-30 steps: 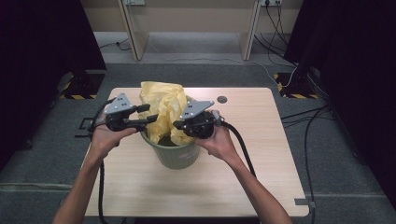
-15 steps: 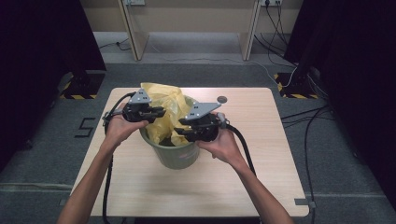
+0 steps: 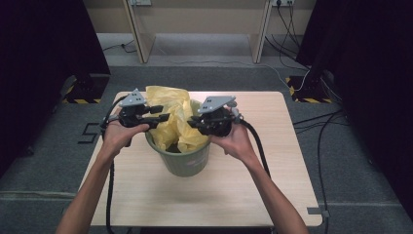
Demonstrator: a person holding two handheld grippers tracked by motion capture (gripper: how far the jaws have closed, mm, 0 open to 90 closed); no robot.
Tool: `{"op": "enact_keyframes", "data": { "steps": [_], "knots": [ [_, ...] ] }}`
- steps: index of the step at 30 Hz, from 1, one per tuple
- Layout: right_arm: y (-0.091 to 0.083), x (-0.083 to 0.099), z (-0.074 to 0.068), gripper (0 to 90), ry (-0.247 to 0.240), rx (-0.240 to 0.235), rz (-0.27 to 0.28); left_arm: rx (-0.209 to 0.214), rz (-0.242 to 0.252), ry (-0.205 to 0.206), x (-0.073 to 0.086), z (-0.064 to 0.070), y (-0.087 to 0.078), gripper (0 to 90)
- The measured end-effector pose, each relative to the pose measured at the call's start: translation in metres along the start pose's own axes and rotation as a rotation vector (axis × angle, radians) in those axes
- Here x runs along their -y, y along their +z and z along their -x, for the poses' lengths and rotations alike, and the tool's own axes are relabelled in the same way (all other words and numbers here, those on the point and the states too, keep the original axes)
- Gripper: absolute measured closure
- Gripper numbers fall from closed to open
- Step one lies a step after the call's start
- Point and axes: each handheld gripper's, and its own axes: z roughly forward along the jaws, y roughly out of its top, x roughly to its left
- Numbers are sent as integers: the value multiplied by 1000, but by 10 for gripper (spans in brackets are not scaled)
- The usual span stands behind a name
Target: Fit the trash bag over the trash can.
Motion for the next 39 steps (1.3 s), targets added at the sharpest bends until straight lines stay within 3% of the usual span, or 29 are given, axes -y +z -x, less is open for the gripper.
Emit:
{"op": "enact_keyframes", "data": {
  "steps": [7,9,14,16,18,20,21,25,29,31,34,39],
  "knots": [
    [18,-4,-38,894,-104,-28,-23,62,26,-62,-14,14,2,280],
    [22,-4,-41,894,-119,-17,-37,88,36,-67,-16,19,3,265],
    [27,-4,-43,894,-123,-35,-33,81,16,-52,-19,25,8,265],
    [27,-4,-46,893,-127,-43,-25,51,-4,-25,-18,23,10,387],
    [24,-4,-48,887,-125,-50,-11,68,11,6,-15,20,11,651],
    [21,-4,-48,844,-129,-45,-4,39,25,75,-11,22,9,834],
    [18,-3,-47,794,-119,-41,6,20,27,96,-8,23,6,864],
    [-6,3,-28,568,-50,8,74,19,36,103,8,21,-15,886],
    [-38,15,4,489,41,118,103,6,65,85,25,19,-38,884],
    [-46,23,18,447,80,134,89,0,76,75,32,19,-45,879],
    [-45,33,31,406,113,142,83,12,82,69,41,22,-49,869],
    [-25,36,49,303,117,112,104,23,87,66,52,30,-53,861]
  ]
}}
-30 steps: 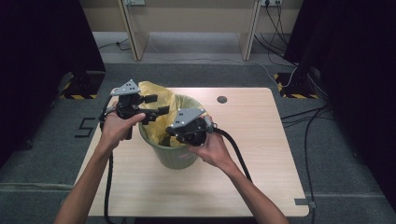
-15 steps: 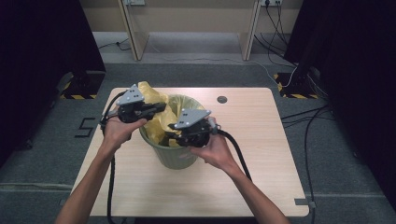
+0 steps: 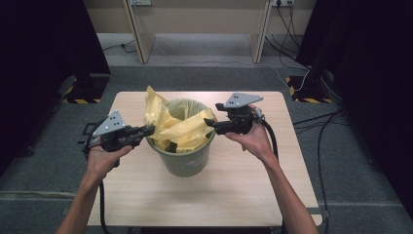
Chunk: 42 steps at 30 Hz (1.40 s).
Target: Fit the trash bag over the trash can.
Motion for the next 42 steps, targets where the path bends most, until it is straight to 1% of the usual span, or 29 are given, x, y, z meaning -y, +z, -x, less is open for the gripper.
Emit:
{"op": "enact_keyframes", "data": {
  "steps": [2,3,4,5,6,7,8,10,12,14,16,19,23,25,27,31,32,36,40,42],
  "knots": [
    [10,-2,6,287,13,-26,-6,1,4,-1,3,3,-3,858],
    [15,-2,8,308,12,-33,-15,0,11,-3,5,4,-5,858],
    [19,-3,9,390,0,-51,-27,-3,18,-4,6,4,-8,858],
    [21,-2,10,504,-18,-85,-29,-6,21,-7,8,5,-9,858],
    [23,-1,9,589,-25,-122,-30,-8,22,-7,10,6,-11,857],
    [24,0,8,665,-29,-145,-44,-7,21,-9,11,6,-13,856],
    [24,1,5,732,-34,-151,-68,-7,20,-9,13,6,-14,855],
    [22,3,0,832,-46,-160,-98,-8,23,-15,16,6,-16,852],
    [17,5,-4,890,-42,-152,-99,-8,24,-15,18,7,-18,851],
    [8,4,-8,900,-44,-129,-91,-6,22,-16,19,8,-19,850],
    [-2,2,-15,900,-63,-107,-80,-8,22,-18,21,8,-20,851],
    [-17,4,-28,900,-95,-67,-62,-11,22,-18,23,9,-22,851],
    [-29,16,-47,900,-139,-36,-68,-13,31,-20,27,13,-26,850],
    [-33,23,-53,900,-150,-11,-71,-7,32,-24,30,16,-26,847],
    [-35,29,-54,900,-150,6,-70,-1,37,-25,33,19,-25,846],
    [-38,40,-53,900,-103,0,-57,5,37,-27,37,23,-27,850],
    [-38,42,-52,900,-98,-2,-55,7,36,-29,38,24,-26,851],
    [-37,47,-56,900,-82,-8,-64,19,31,-42,44,25,-24,860],
    [-40,52,-61,900,-78,-31,-71,40,26,-60,50,25,-23,866],
    [-39,53,-63,900,-78,-33,-81,42,22,-57,51,26,-21,869]
  ]
}}
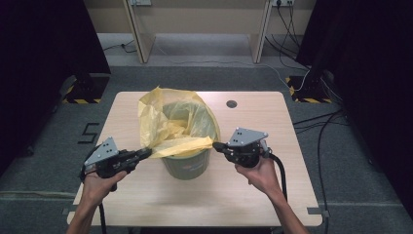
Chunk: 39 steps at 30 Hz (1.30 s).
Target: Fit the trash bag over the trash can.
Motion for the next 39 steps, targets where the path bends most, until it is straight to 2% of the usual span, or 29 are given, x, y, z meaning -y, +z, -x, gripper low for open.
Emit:
{"op": "enact_keyframes", "data": {
  "steps": [4,10,12,18,20,23,25,28,31,33,34,37,39],
  "knots": [
    [2,3,-4,900,-4,-11,-19,3,2,-2,1,-1,0,873],
    [6,8,-12,900,-8,-41,-46,0,-27,8,9,2,2,876],
    [10,11,-13,900,-11,-48,-62,6,-28,0,12,1,3,876],
    [17,17,-15,900,2,-67,-94,-14,-47,0,16,-4,6,872],
    [19,20,-14,900,5,-77,-105,-38,-70,5,19,-7,7,870],
    [23,26,-12,900,18,-80,-122,-59,-93,-17,29,-16,10,867],
    [25,29,-11,900,29,-83,-132,-82,-112,-17,34,-21,13,861],
    [28,33,-9,900,46,-94,-139,-73,-121,-35,40,-25,18,845],
    [26,34,-7,798,62,-105,-154,-77,-129,-26,41,-24,16,792],
    [19,32,-4,665,76,-97,-147,-83,-122,-23,37,-23,10,652],
    [13,30,-2,613,93,-91,-136,-78,-114,-24,35,-23,5,612],
    [-9,21,6,539,119,-63,-64,-88,-79,-19,25,-23,-9,503],
    [-20,13,13,500,138,-17,-26,-82,-63,-21,18,-25,-17,461]
  ]
}}
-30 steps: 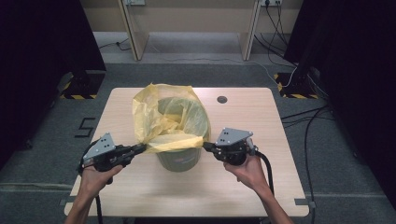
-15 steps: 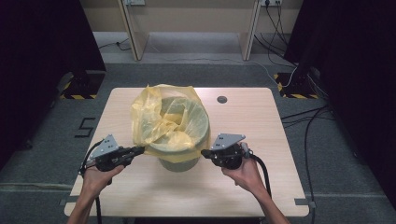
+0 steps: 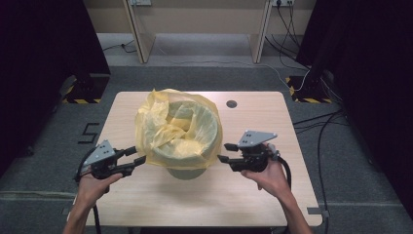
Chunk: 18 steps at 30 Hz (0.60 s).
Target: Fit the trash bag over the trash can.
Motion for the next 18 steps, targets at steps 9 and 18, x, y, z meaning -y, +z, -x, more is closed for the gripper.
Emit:
{"op": "enact_keyframes", "data": {
  "steps": [9,18],
  "knots": [
    [15,-39,47,397,138,96,79,-25,45,-65,-35,-25,7,316],
    [68,-59,88,461,235,84,35,29,16,-142,-39,-69,34,293]
  ]
}}
